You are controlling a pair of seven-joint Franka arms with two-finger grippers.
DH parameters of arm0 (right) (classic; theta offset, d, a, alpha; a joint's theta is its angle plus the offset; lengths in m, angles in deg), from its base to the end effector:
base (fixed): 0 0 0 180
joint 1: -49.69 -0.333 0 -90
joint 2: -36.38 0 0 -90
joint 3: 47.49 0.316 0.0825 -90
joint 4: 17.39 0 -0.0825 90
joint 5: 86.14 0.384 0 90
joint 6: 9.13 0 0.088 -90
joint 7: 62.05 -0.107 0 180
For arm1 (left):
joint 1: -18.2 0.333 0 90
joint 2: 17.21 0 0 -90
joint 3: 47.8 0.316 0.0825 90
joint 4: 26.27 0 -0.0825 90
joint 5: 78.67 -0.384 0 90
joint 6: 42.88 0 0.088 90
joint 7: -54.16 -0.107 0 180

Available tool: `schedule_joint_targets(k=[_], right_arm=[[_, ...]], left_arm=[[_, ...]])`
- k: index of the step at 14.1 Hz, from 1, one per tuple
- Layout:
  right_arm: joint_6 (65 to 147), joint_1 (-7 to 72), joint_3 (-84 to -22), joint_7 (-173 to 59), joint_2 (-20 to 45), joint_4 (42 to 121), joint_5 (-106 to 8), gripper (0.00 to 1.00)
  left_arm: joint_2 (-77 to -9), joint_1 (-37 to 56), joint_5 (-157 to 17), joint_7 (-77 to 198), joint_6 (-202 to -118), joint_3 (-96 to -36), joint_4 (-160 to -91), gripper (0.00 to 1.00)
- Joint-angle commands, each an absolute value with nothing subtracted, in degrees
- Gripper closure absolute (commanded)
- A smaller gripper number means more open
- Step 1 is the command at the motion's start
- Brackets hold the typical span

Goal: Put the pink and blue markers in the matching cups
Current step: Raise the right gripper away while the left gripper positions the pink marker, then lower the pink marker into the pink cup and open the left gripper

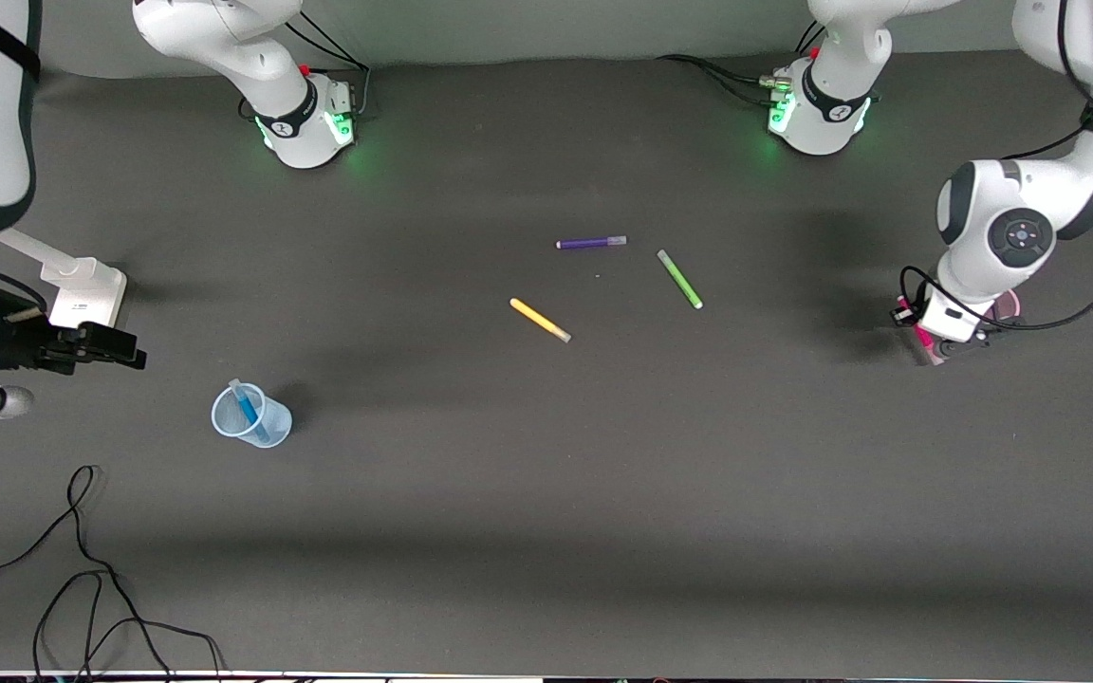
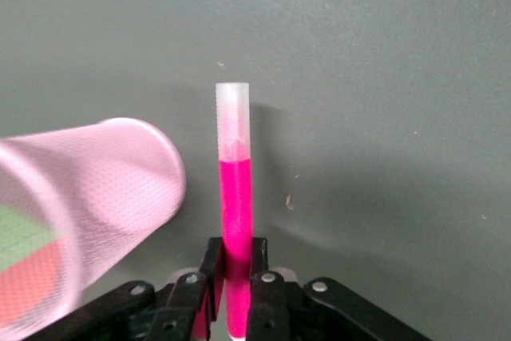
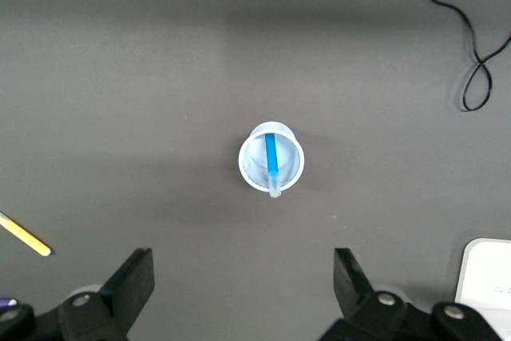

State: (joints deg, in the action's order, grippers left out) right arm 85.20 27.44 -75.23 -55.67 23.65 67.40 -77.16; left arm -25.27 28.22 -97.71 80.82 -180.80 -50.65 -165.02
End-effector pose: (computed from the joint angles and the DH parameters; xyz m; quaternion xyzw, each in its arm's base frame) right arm 0.6193 -0.0143 0.5567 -0.9995 -0.0050 0.0123 0.0280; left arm 0.4720 0.0611 0.2391 -0.9792 -0.1609 0.0583 0.1090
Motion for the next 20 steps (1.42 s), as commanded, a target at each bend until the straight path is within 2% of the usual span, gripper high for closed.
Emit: schedule_joint_targets(k=[1, 4, 6, 9, 14, 16, 20], right_arm=[[86.3, 33.3, -66.7, -59.1, 29.5, 70.4, -81.4, 0.00], [85.7, 42.4, -58.2, -59.1, 32.0, 71.2, -81.9, 0.00], [85.5, 48.3, -53.2, -58.9, 32.9, 71.8, -81.9, 0.00], [83.7, 49.9, -52.1, -58.7, 33.2, 71.5, -83.5, 0.00], [83.4, 49.2, -51.9, -59.1, 33.6, 71.2, -84.7, 0.00], [83.4, 49.2, -51.9, -59.3, 33.6, 71.3, -84.7, 0.00], [83.5, 49.3, -52.0, -59.2, 33.5, 71.4, -84.7, 0.00]], left_arm=[[-19.0, 27.3, -90.1, 79.4, -166.4, -53.5, -160.2, 1.00], [-19.1, 28.2, -76.7, 71.4, -145.3, -52.8, -147.2, 1.00], [-18.8, 29.2, -76.2, 66.4, -137.0, -52.5, -141.8, 1.00], [-17.6, 31.6, -81.7, 47.9, -138.9, -52.5, -140.9, 1.00], [-15.4, 37.9, -82.7, 8.8, -148.3, -52.5, -141.3, 1.00], [-13.9, 42.3, -72.0, -6.7, -149.9, -52.3, -143.9, 1.00], [-14.0, 50.4, -55.8, -45.2, -159.2, -52.1, -151.1, 1.00]])
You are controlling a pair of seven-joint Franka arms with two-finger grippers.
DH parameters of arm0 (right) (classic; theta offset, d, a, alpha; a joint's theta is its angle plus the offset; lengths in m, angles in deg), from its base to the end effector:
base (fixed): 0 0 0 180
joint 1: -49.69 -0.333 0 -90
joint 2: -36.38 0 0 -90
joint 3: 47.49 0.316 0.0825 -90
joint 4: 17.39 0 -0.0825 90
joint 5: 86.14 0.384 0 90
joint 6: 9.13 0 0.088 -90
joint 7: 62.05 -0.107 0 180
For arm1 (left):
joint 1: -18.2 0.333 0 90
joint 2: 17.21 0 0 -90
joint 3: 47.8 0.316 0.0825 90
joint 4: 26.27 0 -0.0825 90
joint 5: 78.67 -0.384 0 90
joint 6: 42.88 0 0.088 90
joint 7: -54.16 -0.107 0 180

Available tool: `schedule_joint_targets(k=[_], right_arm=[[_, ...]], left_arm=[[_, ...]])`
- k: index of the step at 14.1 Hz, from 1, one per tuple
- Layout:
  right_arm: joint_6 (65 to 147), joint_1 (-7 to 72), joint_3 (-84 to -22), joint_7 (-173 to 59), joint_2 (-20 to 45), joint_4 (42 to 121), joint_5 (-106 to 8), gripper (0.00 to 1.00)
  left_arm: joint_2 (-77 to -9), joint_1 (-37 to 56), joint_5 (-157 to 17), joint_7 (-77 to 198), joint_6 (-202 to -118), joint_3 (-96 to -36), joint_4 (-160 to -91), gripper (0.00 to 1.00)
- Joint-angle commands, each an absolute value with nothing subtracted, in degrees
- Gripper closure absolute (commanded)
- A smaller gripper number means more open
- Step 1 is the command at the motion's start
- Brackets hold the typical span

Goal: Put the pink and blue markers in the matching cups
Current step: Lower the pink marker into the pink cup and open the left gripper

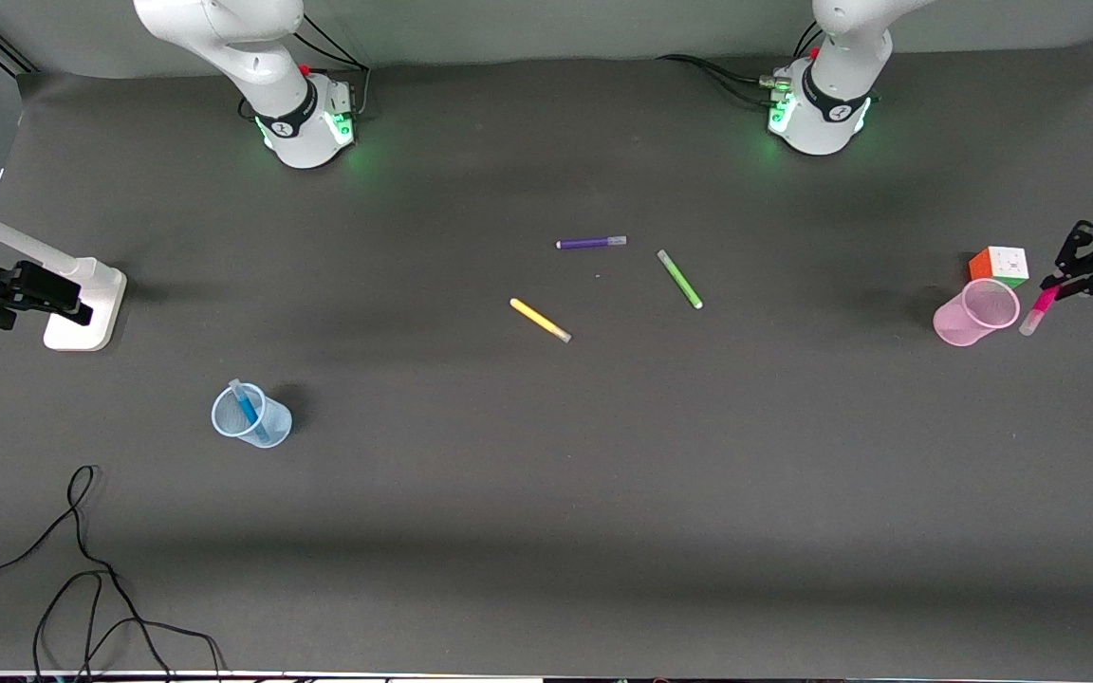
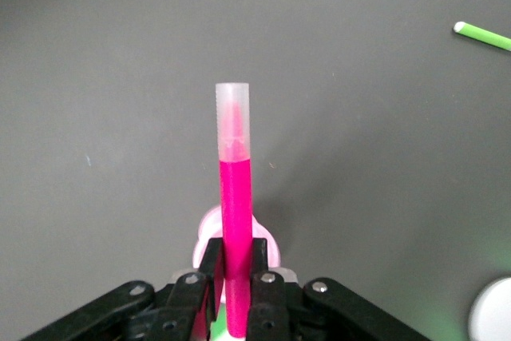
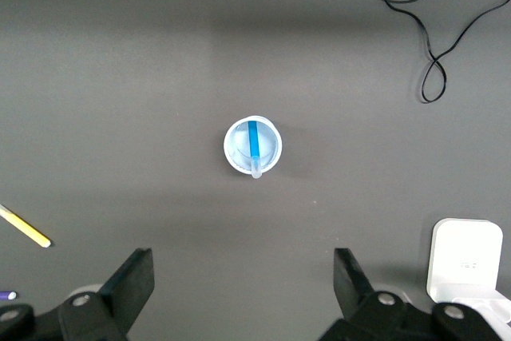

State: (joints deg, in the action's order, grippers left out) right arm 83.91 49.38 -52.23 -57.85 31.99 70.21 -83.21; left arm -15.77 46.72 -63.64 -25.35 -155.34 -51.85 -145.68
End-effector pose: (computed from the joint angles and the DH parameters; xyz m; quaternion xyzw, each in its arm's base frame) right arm 0.5818 -0.0380 0.6058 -0.9997 0.0030 -0.0109 0.0216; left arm 0.4902 0.2043 0.4307 0.9041 -0.4081 0.0632 0.1099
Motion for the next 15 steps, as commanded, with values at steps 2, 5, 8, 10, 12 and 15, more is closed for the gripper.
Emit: schedule_joint_targets(k=[2, 5, 8, 10, 12, 15], right_arm=[[83.5, 49.2, -52.0, -59.2, 33.7, 71.3, -84.6, 0.00], [83.9, 50.0, -52.0, -59.2, 33.1, 71.6, -84.2, 0.00], [83.7, 51.4, -51.6, -59.2, 33.1, 71.6, -84.1, 0.00], [83.7, 51.4, -51.5, -59.2, 33.2, 71.6, -84.2, 0.00], [83.6, 51.2, -51.4, -59.2, 34.3, 72.9, -84.4, 0.00], [84.7, 50.6, -51.4, -59.2, 36.2, 76.0, -84.6, 0.00]], left_arm=[[-14.1, 53.8, -49.5, -56.0, -161.2, -51.9, -155.0, 1.00], [-16.1, 57.6, -38.3, -73.6, -161.5, -51.8, -158.8, 1.00], [-21.9, 63.4, -31.7, -86.5, -157.2, -51.9, -159.0, 1.00], [-25.2, 65.7, -30.1, -91.0, -155.9, -51.9, -159.0, 1.00], [-27.7, 66.9, -28.9, -94.1, -156.2, -51.9, -158.6, 1.00], [-31.6, 67.7, -27.2, -97.2, -156.3, -51.9, -158.1, 1.00]])
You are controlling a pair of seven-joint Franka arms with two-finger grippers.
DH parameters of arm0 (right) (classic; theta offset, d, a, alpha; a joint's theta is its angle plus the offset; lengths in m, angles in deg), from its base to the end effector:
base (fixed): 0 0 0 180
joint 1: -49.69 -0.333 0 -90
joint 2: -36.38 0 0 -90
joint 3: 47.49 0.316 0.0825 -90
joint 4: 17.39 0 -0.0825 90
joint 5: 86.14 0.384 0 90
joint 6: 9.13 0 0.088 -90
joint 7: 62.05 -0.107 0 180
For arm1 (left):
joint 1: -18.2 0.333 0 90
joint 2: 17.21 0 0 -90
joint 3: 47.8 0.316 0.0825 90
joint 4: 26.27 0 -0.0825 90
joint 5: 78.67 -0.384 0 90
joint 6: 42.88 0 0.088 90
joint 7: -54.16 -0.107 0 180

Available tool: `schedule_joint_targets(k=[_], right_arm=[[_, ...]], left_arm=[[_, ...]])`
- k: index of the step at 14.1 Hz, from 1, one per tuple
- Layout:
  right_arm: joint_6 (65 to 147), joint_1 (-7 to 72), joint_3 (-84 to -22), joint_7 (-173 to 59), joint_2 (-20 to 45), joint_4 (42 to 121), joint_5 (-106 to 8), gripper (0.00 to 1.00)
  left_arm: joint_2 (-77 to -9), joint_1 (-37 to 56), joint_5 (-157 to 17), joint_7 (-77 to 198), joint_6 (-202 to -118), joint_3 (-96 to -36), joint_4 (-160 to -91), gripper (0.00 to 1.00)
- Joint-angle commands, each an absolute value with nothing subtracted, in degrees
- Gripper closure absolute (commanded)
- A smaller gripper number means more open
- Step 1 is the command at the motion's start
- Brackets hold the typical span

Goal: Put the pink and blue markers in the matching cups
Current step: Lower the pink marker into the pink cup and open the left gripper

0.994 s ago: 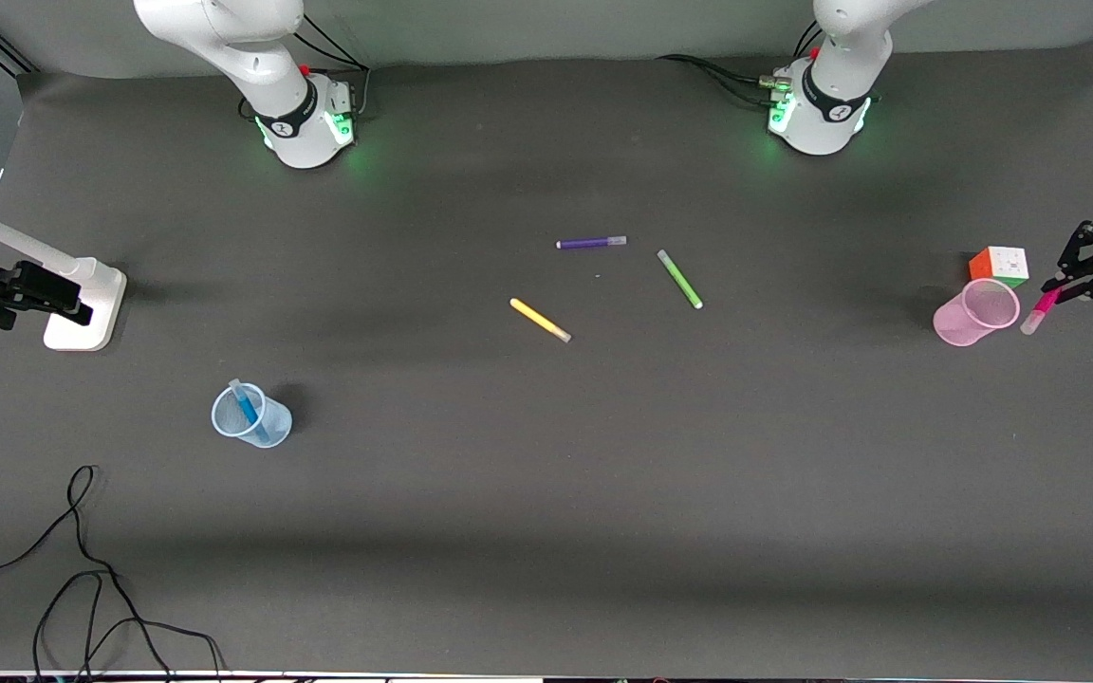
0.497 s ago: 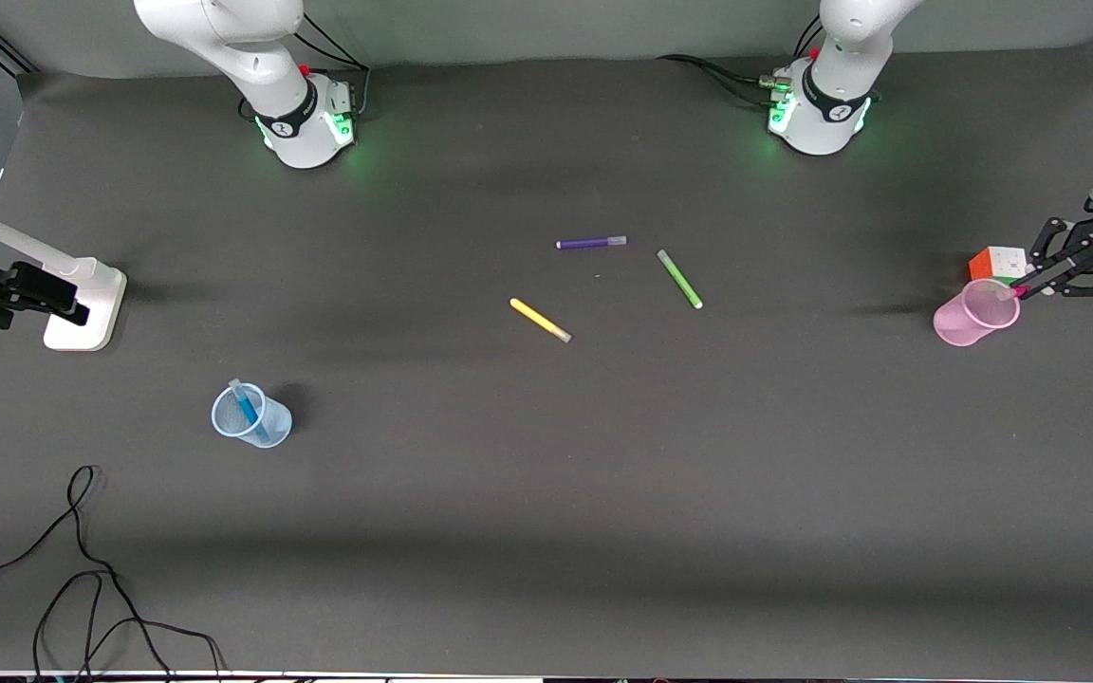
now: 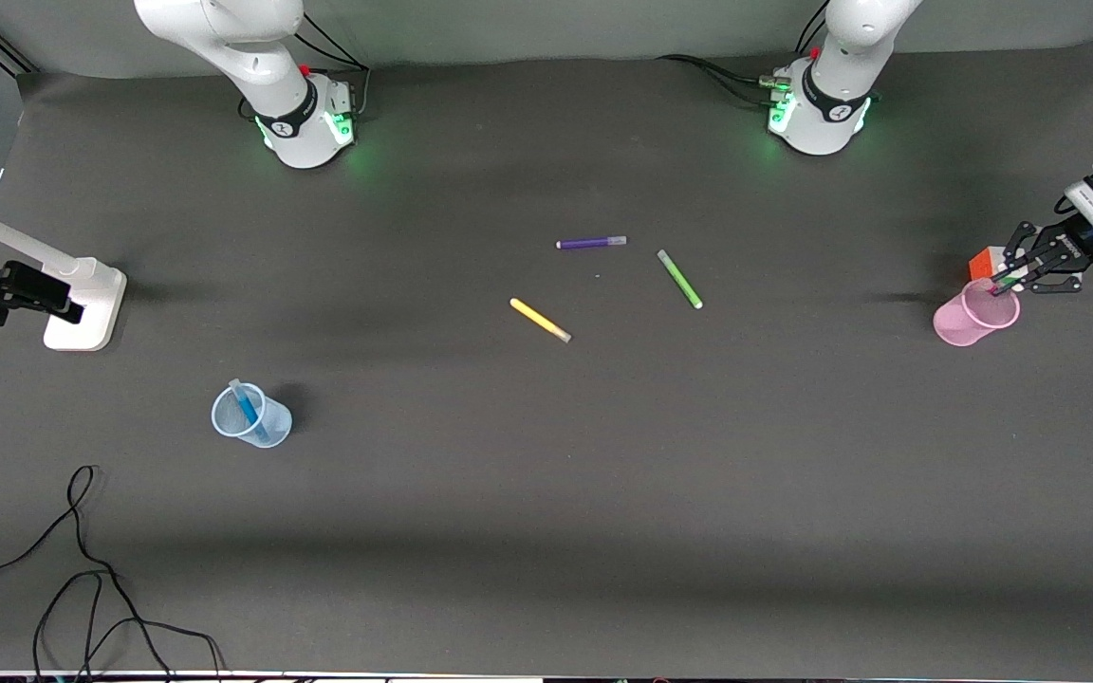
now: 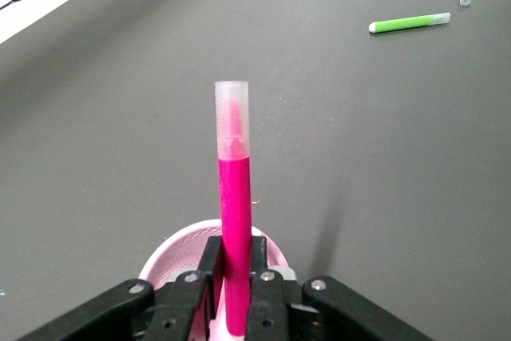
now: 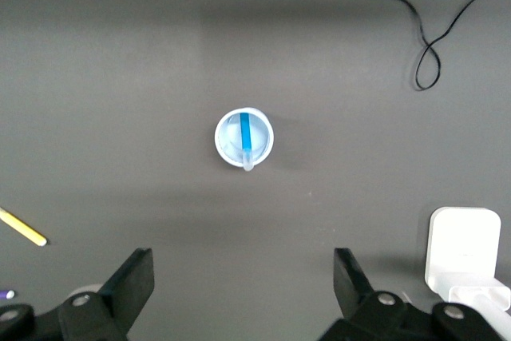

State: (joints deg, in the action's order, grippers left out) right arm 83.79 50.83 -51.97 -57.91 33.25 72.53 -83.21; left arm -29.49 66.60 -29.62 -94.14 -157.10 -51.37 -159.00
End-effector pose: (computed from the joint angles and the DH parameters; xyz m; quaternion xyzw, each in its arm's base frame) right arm 0.5731 -0.0499 0.5990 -0.9996 0.0142 -0.0009 0.0234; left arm 0.3693 0.3007 0.2329 0.7488 -0.5236 0.3514 0.2040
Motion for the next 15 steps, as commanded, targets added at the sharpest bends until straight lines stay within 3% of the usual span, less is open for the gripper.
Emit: schedule_joint_targets(k=[1, 7, 8, 9, 14, 15], right_arm=[[84.7, 51.1, -51.2, -59.2, 35.7, 75.3, -84.6, 0.00], [84.3, 52.3, -49.2, -61.2, 35.5, 74.9, -84.6, 0.00], [84.2, 52.7, -49.0, -61.2, 35.5, 74.8, -84.6, 0.00], [84.1, 52.5, -48.8, -61.2, 35.5, 74.8, -84.5, 0.00], [84.0, 52.1, -48.9, -61.1, 35.1, 74.0, -84.7, 0.00], [84.0, 52.1, -49.0, -60.7, 35.1, 74.0, -84.8, 0.00]], left_arm=[[-32.6, 68.1, -26.6, -97.2, -156.5, -51.9, -157.5, 1.00], [-35.7, 68.4, -26.3, -97.1, -155.7, -51.9, -153.2, 1.00], [-35.7, 68.4, -26.3, -97.1, -155.7, -51.9, -152.9, 0.91], [-35.7, 68.5, -26.2, -97.1, -155.7, -51.9, -152.9, 0.57], [-36.3, 69.5, -26.1, -97.0, -155.4, -51.9, -153.1, 0.46], [-36.5, 69.5, -26.1, -96.9, -155.2, -51.9, -153.1, 0.12]])
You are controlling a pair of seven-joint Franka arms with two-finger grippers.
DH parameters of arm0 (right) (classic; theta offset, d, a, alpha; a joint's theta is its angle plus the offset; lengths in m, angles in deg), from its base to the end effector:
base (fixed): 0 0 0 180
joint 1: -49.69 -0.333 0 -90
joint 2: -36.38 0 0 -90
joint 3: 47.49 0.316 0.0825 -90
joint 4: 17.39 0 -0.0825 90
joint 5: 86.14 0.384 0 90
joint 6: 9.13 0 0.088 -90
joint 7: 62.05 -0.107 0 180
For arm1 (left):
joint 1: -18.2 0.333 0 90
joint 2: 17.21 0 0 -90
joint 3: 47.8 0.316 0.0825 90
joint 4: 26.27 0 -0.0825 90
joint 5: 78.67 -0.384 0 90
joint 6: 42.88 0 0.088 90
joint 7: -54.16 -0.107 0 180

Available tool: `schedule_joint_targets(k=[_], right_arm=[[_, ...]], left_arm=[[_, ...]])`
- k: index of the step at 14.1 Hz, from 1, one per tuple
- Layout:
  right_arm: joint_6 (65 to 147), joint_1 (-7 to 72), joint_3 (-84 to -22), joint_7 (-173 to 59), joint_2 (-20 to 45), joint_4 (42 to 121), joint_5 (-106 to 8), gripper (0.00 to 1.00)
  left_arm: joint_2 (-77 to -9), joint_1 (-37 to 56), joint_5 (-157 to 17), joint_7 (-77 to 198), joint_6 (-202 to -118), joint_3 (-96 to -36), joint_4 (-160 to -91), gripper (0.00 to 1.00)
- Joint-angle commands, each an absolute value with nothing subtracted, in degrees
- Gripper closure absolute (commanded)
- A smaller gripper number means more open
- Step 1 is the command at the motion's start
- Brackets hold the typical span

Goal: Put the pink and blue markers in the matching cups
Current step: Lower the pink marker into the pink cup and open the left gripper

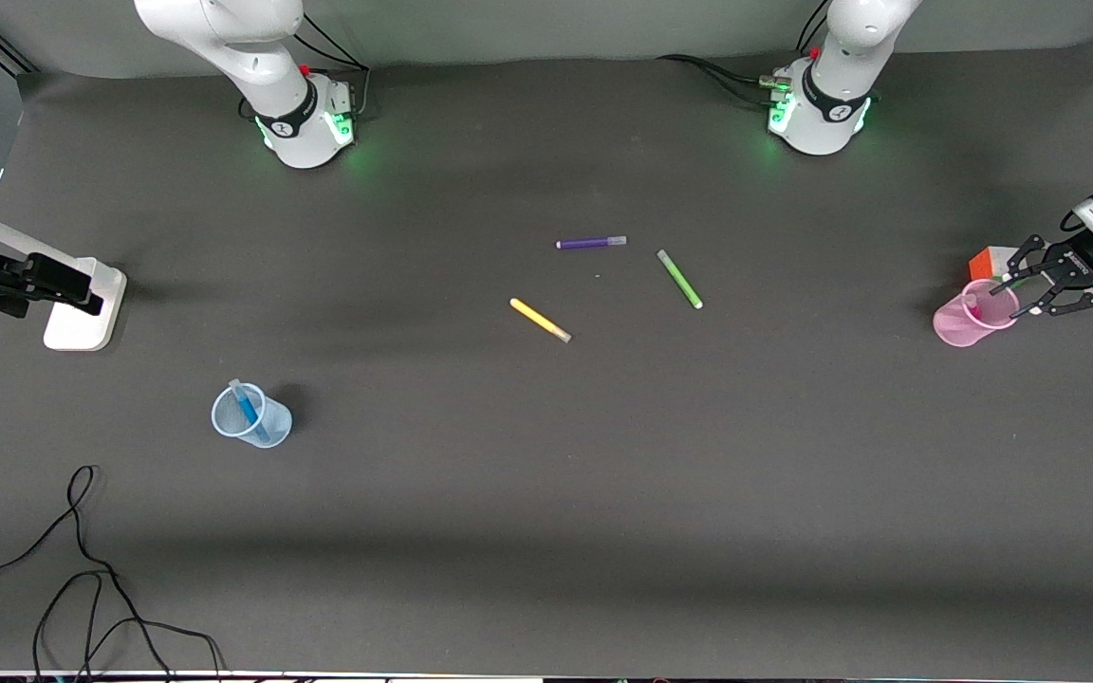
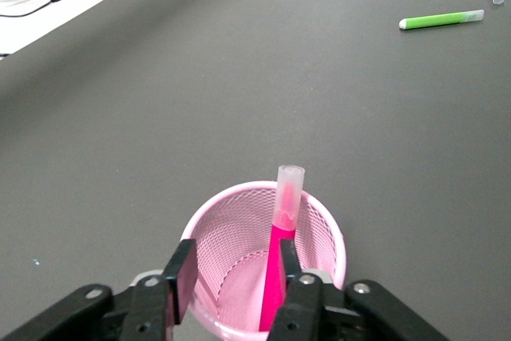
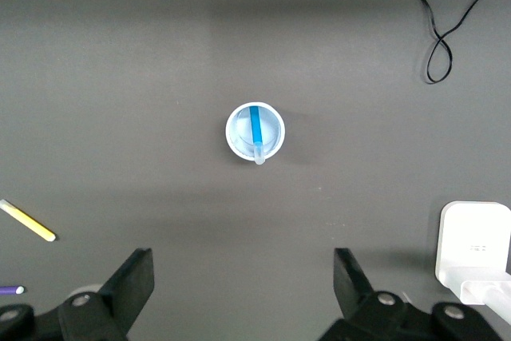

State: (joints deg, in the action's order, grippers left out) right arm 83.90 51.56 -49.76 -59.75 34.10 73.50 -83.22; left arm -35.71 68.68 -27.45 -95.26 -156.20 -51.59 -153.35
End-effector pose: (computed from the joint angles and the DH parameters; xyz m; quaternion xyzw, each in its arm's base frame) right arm 0.5696 -0.0356 0.5995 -0.9995 0.0174 -0.0002 0.0247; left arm 0.3800 0.3299 0.2137 0.7519 -0.5029 0.3754 0.2019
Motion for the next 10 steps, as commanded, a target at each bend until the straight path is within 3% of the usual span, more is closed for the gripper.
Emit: schedule_joint_targets(k=[1, 4, 10], right_arm=[[84.0, 52.2, -49.0, -60.7, 35.1, 74.0, -84.8, 0.00], [84.0, 52.1, -49.0, -60.8, 35.1, 73.9, -84.8, 0.00], [83.9, 50.8, -49.6, -60.9, 35.5, 74.1, -84.9, 0.00]], left_arm=[[-36.3, 69.5, -26.1, -96.3, -155.0, -51.9, -153.0, 0.00], [-33.5, 68.2, -26.1, -87.5, -155.8, -52.4, -152.6, 0.00], [-12.8, 58.2, -39.7, -42.7, -155.5, -53.2, -152.4, 0.00]])
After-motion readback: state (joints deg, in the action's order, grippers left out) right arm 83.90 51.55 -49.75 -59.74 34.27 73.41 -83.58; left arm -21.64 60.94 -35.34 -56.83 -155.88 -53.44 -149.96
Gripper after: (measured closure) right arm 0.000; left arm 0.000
